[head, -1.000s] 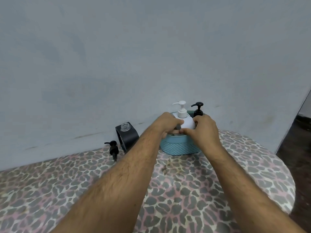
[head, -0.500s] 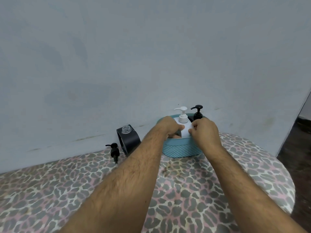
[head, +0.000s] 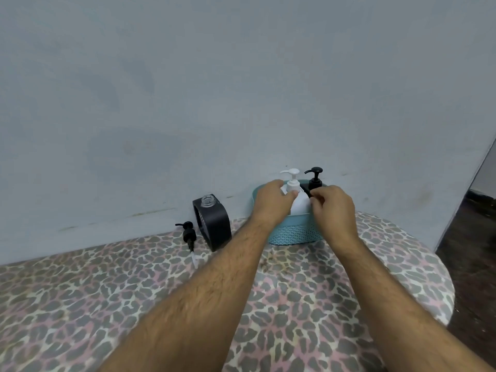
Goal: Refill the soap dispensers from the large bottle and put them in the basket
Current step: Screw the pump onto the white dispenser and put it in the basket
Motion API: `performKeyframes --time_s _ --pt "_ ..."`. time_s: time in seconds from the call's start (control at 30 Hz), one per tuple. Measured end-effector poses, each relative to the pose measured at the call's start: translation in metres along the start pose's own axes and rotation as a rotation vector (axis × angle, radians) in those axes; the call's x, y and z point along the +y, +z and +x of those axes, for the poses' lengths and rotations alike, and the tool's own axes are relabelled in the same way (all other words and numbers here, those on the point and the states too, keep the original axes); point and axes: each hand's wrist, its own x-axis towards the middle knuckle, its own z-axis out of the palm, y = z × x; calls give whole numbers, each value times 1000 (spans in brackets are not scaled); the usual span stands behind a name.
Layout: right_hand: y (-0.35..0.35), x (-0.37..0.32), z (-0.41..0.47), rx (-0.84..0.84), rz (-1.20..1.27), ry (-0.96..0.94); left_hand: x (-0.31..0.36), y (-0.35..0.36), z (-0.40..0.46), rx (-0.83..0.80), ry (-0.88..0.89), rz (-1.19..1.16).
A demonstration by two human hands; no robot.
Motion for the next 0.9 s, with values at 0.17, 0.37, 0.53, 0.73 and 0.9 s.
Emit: performKeyframes --time_s 0.17,0.37,0.53,0.73,0.9 --pt "-14 -11 -25 117 89 -44 -12 -24 -41 130 63 -143" --pt "-11 -47 -62 59 209 -79 -41 -62 -104 203 52 -168" --pt "-1 -83 -100 -77 247 -85 -72 -95 -147 242 -24 -147" --pt "18 -119 -144 -186 255 -114 -105 -130 -191 276 -97 -127" --pt "37 -141 -169 -305 228 -98 -128 -150 -214 274 -153 -129"
